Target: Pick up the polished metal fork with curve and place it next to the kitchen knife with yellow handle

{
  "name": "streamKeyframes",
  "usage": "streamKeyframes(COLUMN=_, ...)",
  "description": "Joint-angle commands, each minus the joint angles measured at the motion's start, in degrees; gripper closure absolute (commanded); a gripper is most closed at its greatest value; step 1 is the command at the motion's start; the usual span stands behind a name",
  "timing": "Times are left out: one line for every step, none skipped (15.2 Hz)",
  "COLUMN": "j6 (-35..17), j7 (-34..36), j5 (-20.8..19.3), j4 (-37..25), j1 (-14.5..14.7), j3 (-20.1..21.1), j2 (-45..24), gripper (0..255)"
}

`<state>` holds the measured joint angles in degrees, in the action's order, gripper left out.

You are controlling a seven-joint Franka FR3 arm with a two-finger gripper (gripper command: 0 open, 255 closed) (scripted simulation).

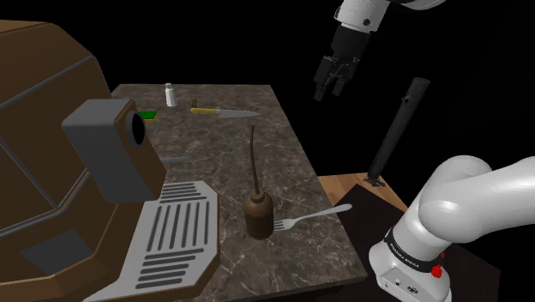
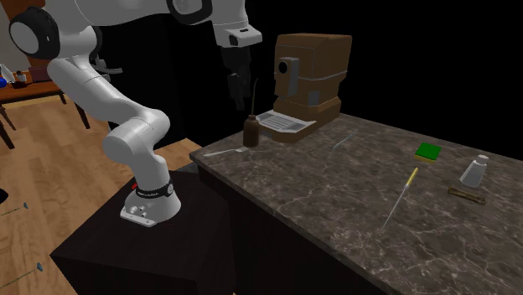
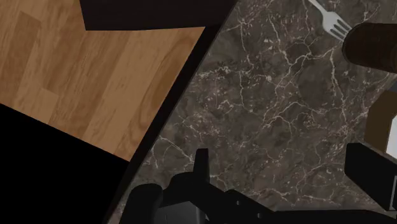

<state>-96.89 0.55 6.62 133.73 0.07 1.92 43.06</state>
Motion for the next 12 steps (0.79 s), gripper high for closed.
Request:
streamKeyframes(j6=0.00, j7=0.00, j5=0.00, j4=0.00, j1=0.00, j3=0.00, j2=0.00, gripper=0)
streamKeyframes(j6=-1.28, j7=-0.90, j5=0.24, j4=1.48, j1=0.90, j3=0.63, j2=0.24, gripper=0)
streamKeyframes(j6=-2.57, j7=-1.80, j5=0.48, j4=2.95, j1=1.81, j3=1.26, j2=0.45, gripper=0)
streamKeyframes(j6=-3.86, j7=-2.70, j5=0.74, j4=4.41, j1=2.73, j3=1.90, j2=0.64, gripper=0)
streamKeyframes(j6=-5.16, j7=-3.59, j5=0.99, j4=5.84, j1=3.67, j3=2.53, j2=0.82, gripper=0)
streamKeyframes(j6=-6.47, j7=-4.48, j5=1.26, j4=7.27, j1=4.63, j3=3.18, j2=0.96, gripper=0)
streamKeyframes(j6=-7.78, j7=-5.37, j5=1.53, j4=8.67, j1=5.59, j3=3.82, j2=1.09, gripper=0)
streamKeyframes(j6=-9.11, j7=-6.25, j5=1.81, j4=10.07, j1=6.58, j3=4.47, j2=1.18, gripper=0)
streamKeyframes(j6=-10.44, j7=-7.13, j5=2.09, j4=11.45, j1=7.58, j3=5.12, j2=1.25, gripper=0)
streamKeyframes(j6=-11.79, j7=-8.01, j5=2.38, j4=12.81, j1=8.59, j3=5.78, j2=1.29, gripper=0)
streamKeyframes(j6=-13.16, j7=-8.88, j5=2.68, j4=14.17, j1=9.62, j3=6.44, j2=1.30, gripper=0)
streamKeyframes(j6=-14.53, j7=-9.74, j5=2.99, j4=15.50, j1=10.67, j3=7.11, j2=1.27, gripper=0)
